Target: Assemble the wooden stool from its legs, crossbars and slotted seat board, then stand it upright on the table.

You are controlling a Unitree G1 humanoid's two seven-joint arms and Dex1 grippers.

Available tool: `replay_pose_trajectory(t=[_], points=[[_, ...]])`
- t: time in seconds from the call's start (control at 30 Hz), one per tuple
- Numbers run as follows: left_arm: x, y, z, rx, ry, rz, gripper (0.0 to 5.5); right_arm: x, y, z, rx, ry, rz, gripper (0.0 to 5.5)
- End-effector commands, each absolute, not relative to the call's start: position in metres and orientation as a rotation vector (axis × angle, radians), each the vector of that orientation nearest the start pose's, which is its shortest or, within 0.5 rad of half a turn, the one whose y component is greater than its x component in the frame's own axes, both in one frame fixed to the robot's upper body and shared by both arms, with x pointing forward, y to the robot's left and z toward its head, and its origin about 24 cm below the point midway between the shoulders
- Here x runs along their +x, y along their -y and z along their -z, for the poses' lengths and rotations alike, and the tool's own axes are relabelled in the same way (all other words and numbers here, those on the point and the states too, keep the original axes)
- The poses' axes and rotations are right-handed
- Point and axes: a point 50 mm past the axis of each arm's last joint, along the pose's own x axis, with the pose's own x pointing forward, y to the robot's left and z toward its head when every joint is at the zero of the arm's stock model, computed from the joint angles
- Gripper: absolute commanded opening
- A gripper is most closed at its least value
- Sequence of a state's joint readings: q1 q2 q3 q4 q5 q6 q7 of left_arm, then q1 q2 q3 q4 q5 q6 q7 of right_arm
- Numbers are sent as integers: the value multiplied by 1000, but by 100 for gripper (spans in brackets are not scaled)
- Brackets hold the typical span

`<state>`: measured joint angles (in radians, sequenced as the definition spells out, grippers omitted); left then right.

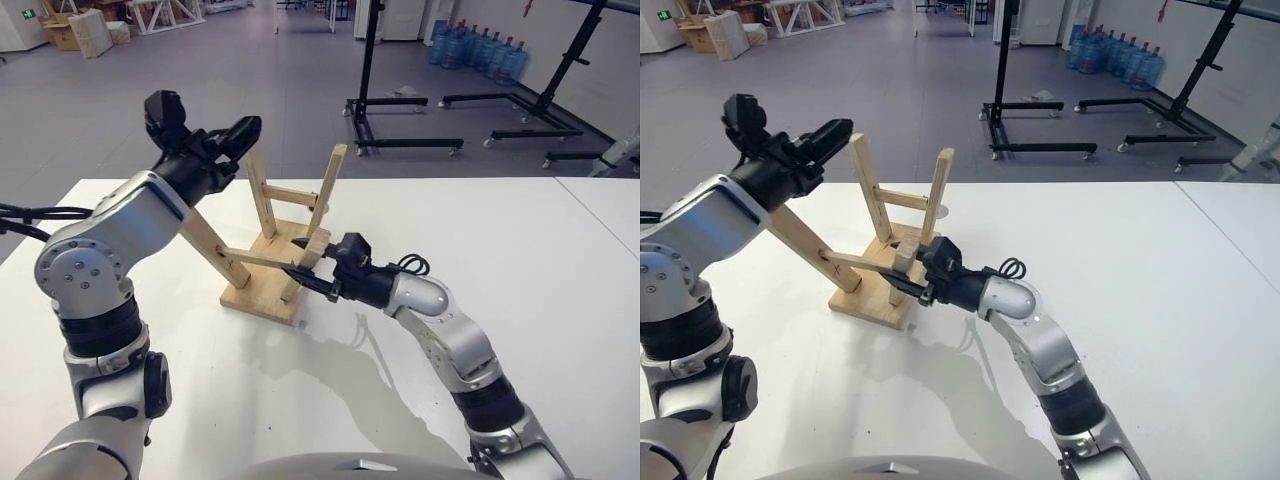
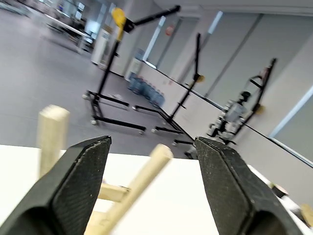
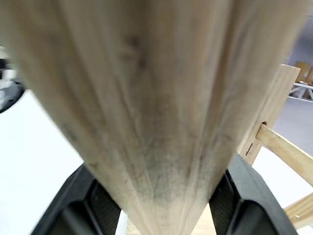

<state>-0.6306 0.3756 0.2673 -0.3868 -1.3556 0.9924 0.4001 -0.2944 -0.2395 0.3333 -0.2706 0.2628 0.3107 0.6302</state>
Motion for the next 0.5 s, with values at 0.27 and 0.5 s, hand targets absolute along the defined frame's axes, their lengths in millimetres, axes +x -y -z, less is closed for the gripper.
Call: replay_pose_trajectory(t=[0.27,0.5], points=[[276,-143,-178,-518,-146,474,313,264,55,-117,-115,40,-1027,213],[281,-136,-162,-412,-143,493,313,266,53,-119,-120,24,-1025,213]])
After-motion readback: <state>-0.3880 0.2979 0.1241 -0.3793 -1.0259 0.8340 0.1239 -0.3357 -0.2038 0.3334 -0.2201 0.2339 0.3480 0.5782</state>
